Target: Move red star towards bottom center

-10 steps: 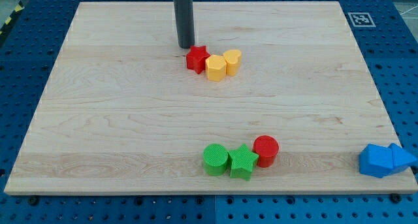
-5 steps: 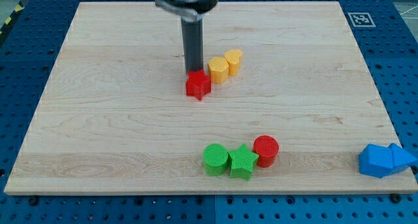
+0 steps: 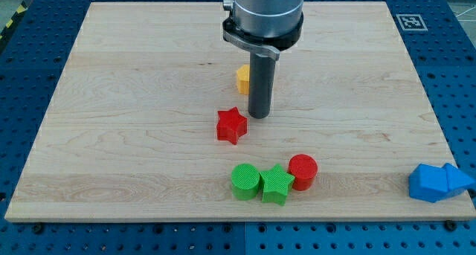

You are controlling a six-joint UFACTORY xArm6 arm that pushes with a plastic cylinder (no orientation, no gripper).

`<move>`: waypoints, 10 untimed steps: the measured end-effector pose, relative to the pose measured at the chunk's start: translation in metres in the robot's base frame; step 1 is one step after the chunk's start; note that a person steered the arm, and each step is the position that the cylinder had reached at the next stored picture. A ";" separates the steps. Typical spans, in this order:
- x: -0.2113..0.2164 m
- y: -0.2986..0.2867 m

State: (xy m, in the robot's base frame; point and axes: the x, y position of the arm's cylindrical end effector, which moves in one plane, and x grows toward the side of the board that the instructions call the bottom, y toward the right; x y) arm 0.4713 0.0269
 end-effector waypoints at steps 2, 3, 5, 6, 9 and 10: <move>0.038 -0.045; 0.054 -0.059; 0.029 -0.067; 0.027 -0.092; 0.061 -0.120; 0.046 -0.139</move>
State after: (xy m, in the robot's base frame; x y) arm 0.5169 -0.1124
